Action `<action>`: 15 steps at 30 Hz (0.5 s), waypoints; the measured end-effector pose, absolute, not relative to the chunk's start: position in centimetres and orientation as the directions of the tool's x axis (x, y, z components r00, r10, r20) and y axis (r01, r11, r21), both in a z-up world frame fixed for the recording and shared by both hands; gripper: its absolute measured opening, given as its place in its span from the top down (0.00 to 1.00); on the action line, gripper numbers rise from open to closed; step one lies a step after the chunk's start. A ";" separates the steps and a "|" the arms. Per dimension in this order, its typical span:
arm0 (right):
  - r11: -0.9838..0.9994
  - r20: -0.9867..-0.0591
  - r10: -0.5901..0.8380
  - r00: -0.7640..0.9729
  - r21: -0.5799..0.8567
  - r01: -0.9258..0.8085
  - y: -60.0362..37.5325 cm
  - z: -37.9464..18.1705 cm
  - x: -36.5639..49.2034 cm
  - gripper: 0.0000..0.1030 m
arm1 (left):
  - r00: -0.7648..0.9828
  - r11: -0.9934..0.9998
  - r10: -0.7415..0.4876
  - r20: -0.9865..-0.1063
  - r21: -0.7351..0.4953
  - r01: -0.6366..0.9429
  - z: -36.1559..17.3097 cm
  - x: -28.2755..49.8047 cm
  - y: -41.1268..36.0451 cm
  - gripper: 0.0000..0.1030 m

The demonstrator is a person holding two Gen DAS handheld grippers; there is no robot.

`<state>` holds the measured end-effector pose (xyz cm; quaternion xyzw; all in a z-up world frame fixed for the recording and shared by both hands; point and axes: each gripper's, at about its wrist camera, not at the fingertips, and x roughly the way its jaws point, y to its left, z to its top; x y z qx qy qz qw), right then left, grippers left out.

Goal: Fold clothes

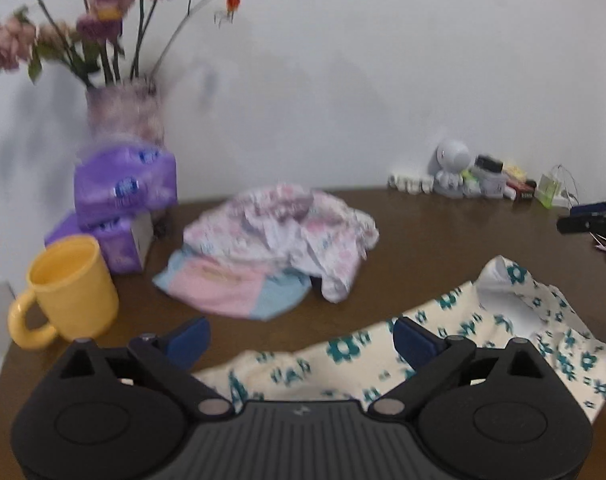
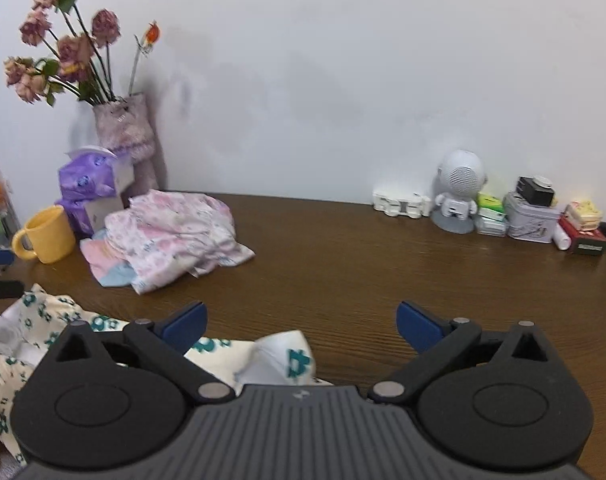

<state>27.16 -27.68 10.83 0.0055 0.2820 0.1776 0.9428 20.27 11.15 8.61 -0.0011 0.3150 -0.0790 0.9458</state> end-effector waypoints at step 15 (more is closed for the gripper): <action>0.893 -0.594 0.200 0.779 -0.216 -0.394 -27.8 22.7 30.6 0.00 | 0.791 0.952 0.005 -0.612 0.244 0.183 18.5 22.4 8.8 0.05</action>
